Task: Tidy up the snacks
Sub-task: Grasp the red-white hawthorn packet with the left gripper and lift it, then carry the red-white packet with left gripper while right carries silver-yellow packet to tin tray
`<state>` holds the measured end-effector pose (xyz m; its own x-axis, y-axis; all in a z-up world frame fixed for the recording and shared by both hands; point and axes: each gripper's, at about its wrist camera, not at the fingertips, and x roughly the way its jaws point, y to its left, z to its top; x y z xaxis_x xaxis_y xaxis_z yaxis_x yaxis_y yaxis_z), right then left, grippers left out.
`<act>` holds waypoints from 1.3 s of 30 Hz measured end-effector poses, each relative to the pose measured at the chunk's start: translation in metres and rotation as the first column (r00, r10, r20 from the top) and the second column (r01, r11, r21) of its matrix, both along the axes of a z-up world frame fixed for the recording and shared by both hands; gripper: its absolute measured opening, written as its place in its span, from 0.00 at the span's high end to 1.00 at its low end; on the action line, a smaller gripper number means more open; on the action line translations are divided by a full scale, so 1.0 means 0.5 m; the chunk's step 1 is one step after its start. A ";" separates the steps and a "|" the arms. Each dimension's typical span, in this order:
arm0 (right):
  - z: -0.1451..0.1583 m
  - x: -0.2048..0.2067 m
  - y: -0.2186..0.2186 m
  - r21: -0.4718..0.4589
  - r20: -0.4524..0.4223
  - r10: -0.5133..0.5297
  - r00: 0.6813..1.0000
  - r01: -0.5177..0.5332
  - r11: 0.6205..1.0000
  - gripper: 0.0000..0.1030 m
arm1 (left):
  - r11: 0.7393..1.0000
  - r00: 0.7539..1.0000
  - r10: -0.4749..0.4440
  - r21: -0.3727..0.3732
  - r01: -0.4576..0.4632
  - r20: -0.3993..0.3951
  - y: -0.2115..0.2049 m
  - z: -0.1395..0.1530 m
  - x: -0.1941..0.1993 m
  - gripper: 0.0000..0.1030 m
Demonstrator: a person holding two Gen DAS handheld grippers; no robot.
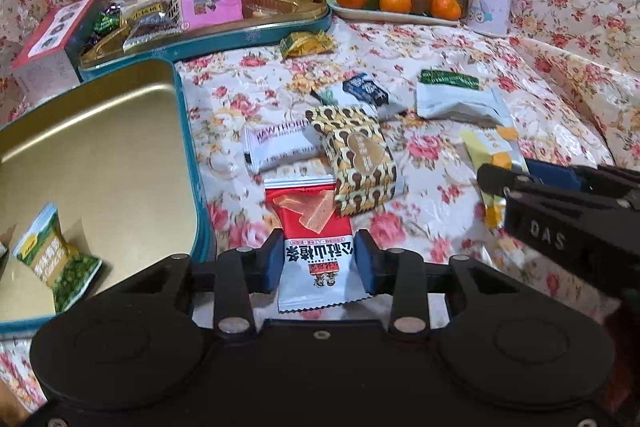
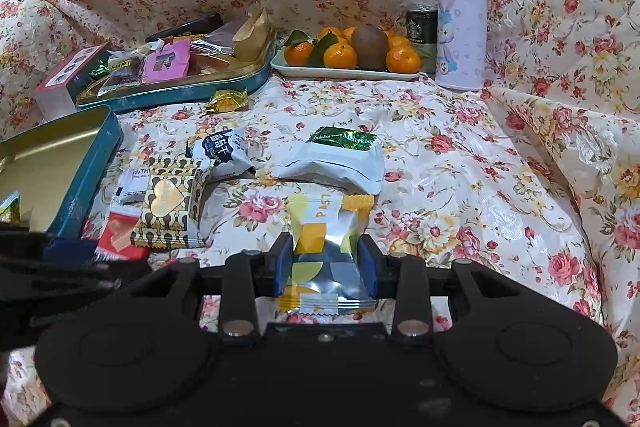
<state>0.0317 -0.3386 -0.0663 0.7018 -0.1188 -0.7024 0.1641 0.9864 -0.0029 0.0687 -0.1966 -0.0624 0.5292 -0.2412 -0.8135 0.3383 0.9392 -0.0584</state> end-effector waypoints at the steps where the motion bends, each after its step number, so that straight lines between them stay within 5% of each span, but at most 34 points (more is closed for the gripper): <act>1: 0.000 0.000 -0.002 0.001 -0.002 -0.001 1.000 0.001 1.000 0.64 | 1.000 1.000 -0.005 -0.004 0.005 -0.008 0.002 0.000 -0.005 0.56; 28: -0.022 -0.003 0.006 -0.022 0.028 -0.014 1.000 0.015 1.000 0.51 | 1.000 1.000 -0.003 -0.006 0.003 -0.004 -0.022 -0.003 -0.005 0.42; 34: -0.022 -0.006 0.005 -0.016 0.038 -0.010 0.999 0.011 1.000 0.53 | 1.000 1.000 0.025 -0.001 -0.025 -0.006 -0.007 0.000 0.000 0.58; 39: -0.016 -0.012 0.007 -0.012 0.034 -0.017 0.999 0.017 1.000 0.58 | 0.999 0.999 0.033 -0.004 -0.033 -0.031 -0.002 0.005 0.000 0.59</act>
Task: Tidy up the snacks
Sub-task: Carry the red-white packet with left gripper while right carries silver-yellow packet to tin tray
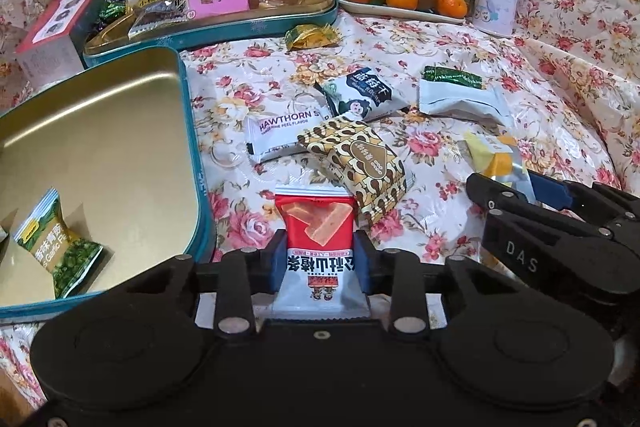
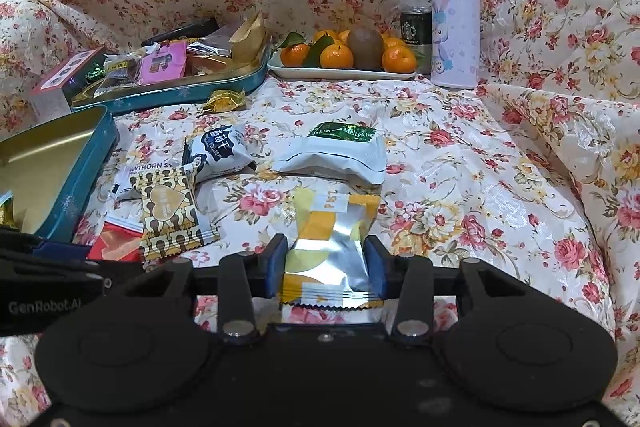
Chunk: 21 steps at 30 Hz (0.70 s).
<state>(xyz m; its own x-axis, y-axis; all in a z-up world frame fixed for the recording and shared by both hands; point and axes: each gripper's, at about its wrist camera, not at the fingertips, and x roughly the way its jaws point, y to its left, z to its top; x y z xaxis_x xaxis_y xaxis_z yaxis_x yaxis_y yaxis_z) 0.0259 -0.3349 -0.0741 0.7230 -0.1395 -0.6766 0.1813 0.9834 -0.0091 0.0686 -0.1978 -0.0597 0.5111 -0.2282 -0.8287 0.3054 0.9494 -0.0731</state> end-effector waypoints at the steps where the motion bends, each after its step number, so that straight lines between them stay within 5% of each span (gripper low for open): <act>1: 0.003 -0.003 0.000 0.006 -0.004 -0.005 1.000 0.005 1.000 0.58 | 1.000 1.000 0.002 -0.001 -0.002 -0.004 0.001 0.001 -0.002 0.59; 21: 0.066 -0.142 0.054 0.137 -0.021 0.005 1.000 -0.002 0.991 0.59 | 0.997 0.999 -0.040 -0.067 0.040 0.005 0.077 0.056 -0.120 0.59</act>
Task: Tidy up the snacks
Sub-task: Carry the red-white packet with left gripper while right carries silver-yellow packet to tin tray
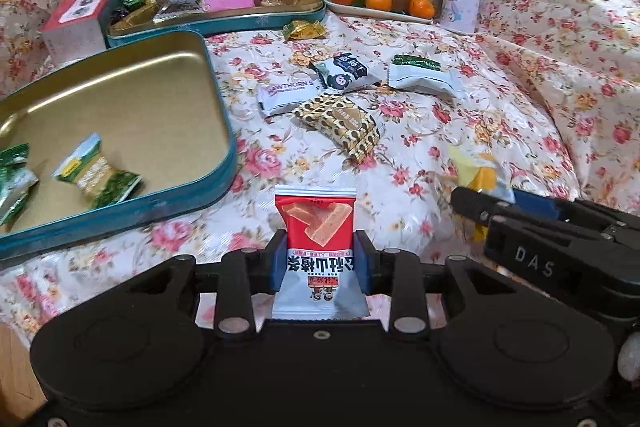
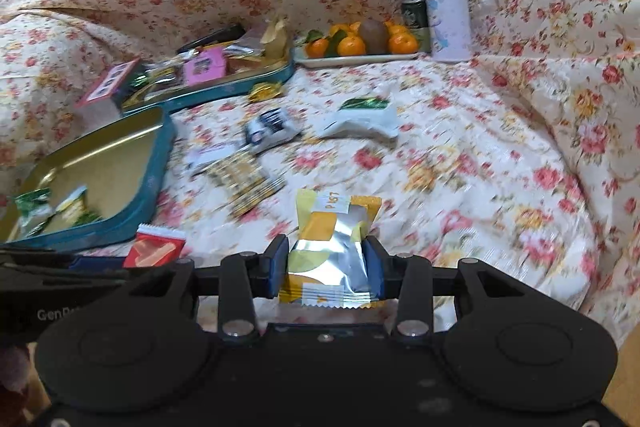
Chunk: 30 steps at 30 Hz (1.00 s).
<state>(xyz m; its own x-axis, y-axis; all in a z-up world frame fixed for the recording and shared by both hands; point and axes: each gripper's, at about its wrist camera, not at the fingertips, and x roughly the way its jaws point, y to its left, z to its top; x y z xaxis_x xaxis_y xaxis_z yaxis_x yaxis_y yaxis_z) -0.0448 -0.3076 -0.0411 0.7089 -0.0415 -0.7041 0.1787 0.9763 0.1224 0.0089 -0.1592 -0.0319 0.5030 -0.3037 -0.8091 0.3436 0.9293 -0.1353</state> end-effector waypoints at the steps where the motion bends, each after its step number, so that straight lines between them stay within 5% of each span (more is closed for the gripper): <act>1: 0.002 -0.006 0.010 0.006 -0.005 0.013 1.000 -0.012 1.000 0.59 | 1.000 1.000 0.000 0.001 0.000 0.006 0.009 0.005 -0.006 0.59; 15: 0.034 -0.017 0.187 0.032 -0.026 0.231 0.973 -0.230 0.973 0.59 | 0.992 0.989 0.127 -0.001 -0.127 0.078 0.181 0.048 -0.011 0.59; 30: 0.091 0.088 0.298 -0.018 0.042 0.321 0.946 -0.320 0.947 0.59 | 0.979 0.972 0.194 0.032 -0.200 0.135 0.310 0.038 0.116 0.59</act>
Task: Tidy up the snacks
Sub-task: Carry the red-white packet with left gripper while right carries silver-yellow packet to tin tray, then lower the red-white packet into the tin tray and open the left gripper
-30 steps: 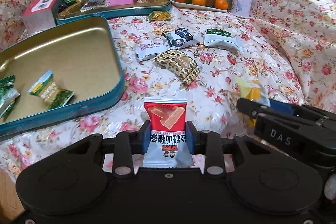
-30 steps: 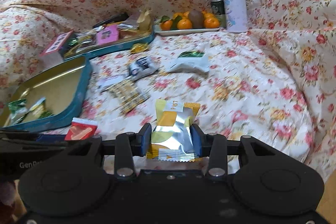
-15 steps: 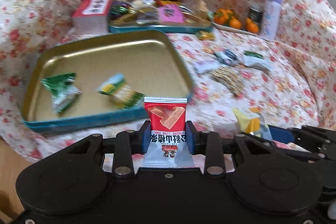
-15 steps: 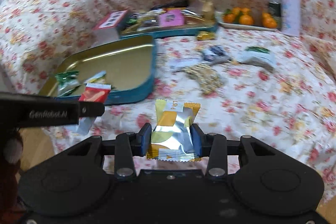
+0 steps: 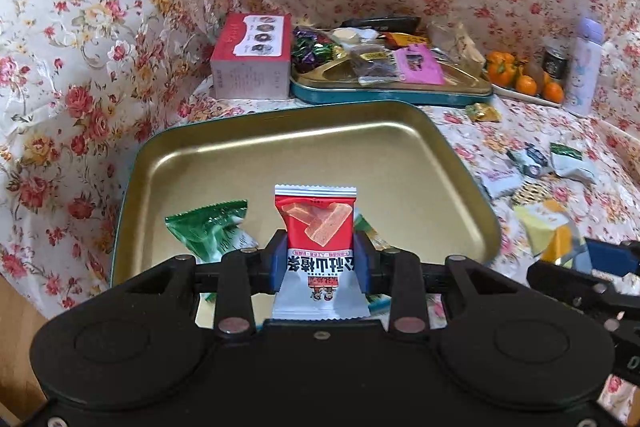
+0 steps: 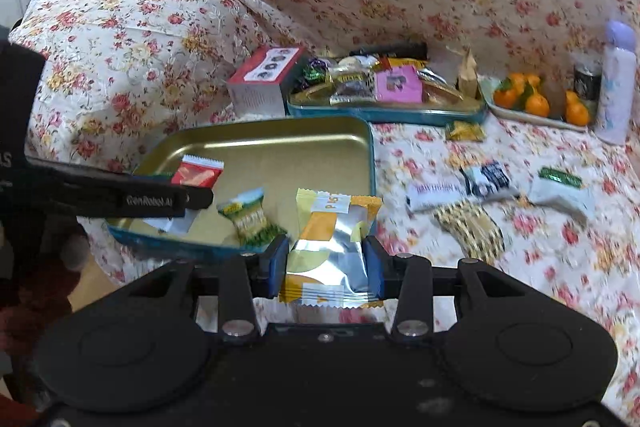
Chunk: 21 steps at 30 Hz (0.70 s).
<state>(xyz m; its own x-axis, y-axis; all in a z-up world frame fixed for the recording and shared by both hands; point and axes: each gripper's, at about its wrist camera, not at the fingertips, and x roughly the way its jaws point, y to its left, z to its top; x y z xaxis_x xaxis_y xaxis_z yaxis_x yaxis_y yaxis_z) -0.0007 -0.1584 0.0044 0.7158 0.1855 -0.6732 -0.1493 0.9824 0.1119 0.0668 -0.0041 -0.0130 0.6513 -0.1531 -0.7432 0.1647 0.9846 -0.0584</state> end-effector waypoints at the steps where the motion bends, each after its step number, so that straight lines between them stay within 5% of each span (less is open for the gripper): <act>1: 0.002 0.007 0.003 0.000 0.003 -0.002 1.000 0.002 1.000 0.59 | 1.000 1.000 0.007 -0.011 -0.007 -0.006 0.006 -0.003 0.005 0.59; 21: -0.060 0.141 0.064 -0.001 -0.049 -0.070 0.996 0.070 0.998 0.58 | 0.979 0.994 0.044 -0.195 -0.064 -0.104 0.092 -0.020 0.039 0.57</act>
